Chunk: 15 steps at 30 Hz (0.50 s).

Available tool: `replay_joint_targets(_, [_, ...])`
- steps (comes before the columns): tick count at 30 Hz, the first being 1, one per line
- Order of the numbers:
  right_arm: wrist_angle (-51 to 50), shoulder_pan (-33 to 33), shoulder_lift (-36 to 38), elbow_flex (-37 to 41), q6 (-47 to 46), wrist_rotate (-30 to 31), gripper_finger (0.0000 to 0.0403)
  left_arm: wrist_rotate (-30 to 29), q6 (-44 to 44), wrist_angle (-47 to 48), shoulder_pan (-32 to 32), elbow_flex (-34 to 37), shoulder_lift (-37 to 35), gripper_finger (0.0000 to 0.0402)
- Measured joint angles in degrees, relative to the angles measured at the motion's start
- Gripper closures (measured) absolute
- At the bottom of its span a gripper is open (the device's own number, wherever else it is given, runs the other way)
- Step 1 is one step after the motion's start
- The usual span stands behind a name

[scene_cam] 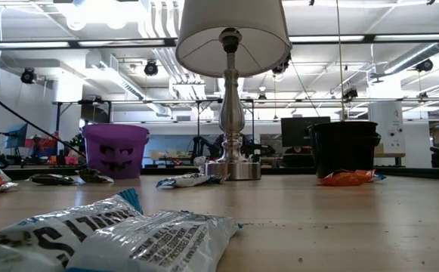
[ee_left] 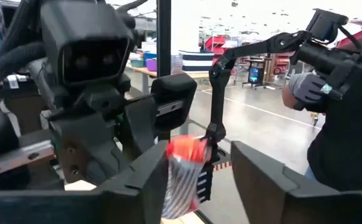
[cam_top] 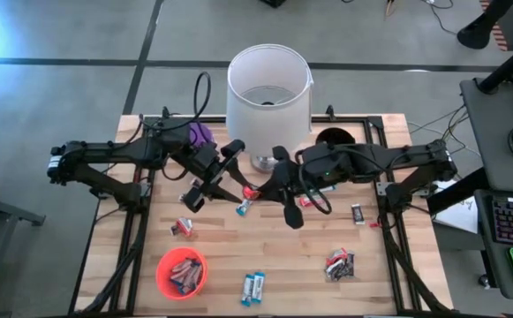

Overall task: Organize candy in baskets
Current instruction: Put the orange chocolate bar into the black bucket

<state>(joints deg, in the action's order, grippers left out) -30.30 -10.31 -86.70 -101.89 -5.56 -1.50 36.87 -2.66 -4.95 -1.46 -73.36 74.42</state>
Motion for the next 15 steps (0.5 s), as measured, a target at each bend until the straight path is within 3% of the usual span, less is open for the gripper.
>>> replay_joint_targets(4, [-7.65, 0.01, 0.40, 0.00, -5.90, 0.35, 0.0390, -0.01, -0.04, 3.40, -0.06, 0.00, -0.67, 0.0221])
replay_joint_targets(10, [-22.10, 0.14, 0.69, 0.04, -12.06, 3.76, 0.0390, -0.47, 1.74, 11.87, -0.58, 0.00, -1.65, 0.0220])
replay_joint_targets(15, [-30.12, 0.20, 0.73, 0.04, -16.30, 5.61, 0.0390, -7.12, 4.04, 21.03, -1.07, 0.00, -1.98, 0.0235])
